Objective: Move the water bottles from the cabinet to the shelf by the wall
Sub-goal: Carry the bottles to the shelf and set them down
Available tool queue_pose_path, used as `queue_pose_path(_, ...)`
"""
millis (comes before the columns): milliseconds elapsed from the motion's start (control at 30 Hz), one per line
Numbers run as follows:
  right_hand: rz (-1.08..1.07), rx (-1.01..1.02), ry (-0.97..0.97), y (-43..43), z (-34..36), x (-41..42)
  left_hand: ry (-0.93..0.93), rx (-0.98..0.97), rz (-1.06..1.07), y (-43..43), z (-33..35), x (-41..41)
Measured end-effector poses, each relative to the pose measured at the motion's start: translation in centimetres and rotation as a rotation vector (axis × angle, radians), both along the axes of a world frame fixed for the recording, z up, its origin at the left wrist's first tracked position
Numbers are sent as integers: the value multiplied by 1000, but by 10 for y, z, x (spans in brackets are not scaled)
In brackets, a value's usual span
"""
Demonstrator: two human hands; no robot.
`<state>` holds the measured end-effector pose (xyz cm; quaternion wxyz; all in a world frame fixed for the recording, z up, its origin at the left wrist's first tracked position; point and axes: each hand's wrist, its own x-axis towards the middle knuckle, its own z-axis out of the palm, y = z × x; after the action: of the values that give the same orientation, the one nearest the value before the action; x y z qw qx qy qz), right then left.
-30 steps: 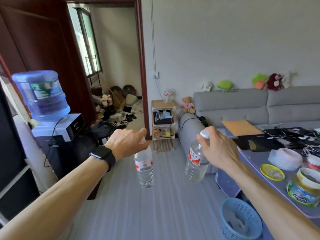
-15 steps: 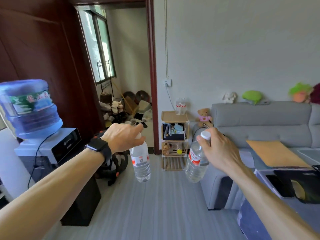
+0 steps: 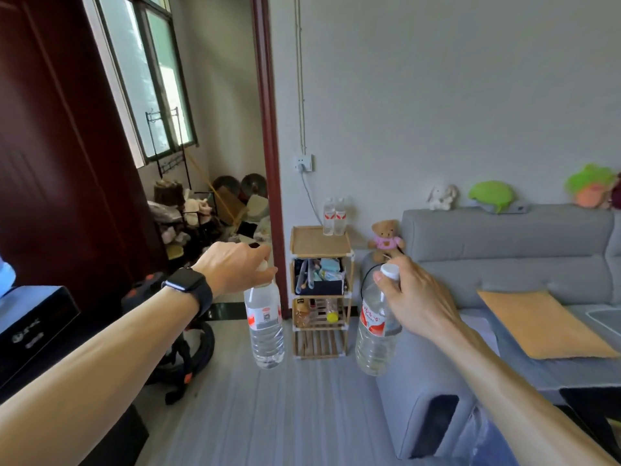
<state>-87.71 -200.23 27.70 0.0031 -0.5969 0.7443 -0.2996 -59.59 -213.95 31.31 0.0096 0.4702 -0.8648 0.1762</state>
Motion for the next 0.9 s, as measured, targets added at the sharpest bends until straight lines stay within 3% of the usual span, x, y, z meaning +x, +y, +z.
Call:
queue_pose_path(467, -132, 61, -104, -249, -28, -106, -14, 61, -33, -262, -52, -107)
queue_pose_path(900, 102, 181, -72, -480, -59, -222, -25, 155, 183, -447, -70, -193)
